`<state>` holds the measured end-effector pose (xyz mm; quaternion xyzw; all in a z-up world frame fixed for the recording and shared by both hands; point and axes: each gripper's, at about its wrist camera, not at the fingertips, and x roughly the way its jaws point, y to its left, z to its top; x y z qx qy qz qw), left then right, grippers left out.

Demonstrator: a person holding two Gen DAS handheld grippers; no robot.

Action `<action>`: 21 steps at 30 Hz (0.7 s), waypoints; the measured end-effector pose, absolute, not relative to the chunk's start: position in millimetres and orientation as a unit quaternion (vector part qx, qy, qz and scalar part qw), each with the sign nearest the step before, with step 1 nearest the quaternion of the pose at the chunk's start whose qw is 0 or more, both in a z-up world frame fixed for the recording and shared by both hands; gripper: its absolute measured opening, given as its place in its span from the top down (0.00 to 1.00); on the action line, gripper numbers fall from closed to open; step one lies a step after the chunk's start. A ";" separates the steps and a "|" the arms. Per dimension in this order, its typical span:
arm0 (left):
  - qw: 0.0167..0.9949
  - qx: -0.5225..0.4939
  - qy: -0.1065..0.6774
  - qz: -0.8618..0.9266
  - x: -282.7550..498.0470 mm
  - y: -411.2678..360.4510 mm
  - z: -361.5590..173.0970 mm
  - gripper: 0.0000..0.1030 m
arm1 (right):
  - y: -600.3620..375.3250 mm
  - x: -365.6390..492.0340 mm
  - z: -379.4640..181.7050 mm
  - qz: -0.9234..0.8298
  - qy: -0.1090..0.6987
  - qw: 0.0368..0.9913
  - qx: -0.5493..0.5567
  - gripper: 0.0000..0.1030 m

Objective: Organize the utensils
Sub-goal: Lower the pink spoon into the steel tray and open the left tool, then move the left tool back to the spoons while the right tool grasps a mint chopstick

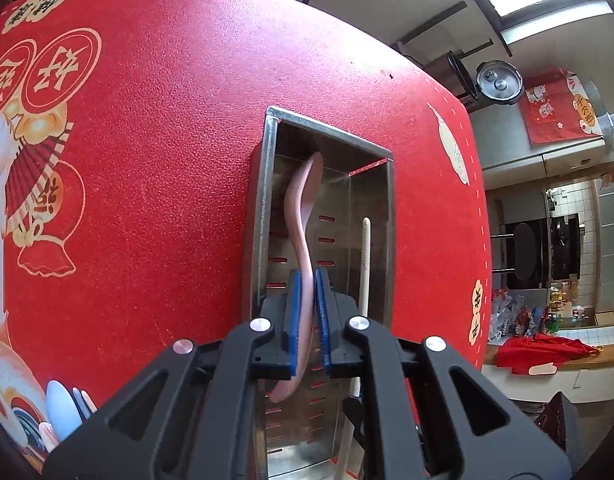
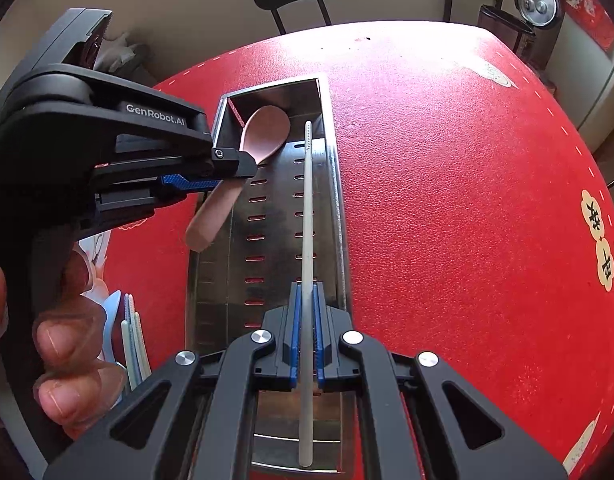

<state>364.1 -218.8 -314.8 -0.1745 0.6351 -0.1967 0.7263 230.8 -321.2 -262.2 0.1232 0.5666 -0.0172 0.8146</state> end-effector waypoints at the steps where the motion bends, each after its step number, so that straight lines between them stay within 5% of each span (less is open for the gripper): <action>1: 0.726 -0.173 0.636 -0.198 364.9 -219.8 -314.7 0.90 | -321.4 231.0 -262.0 -0.018 0.566 0.815 0.124 0.94; 21: 0.760 -0.142 0.593 -0.224 348.1 -172.6 -263.3 0.81 | -311.7 211.7 -235.5 -0.033 0.552 0.825 0.118 0.93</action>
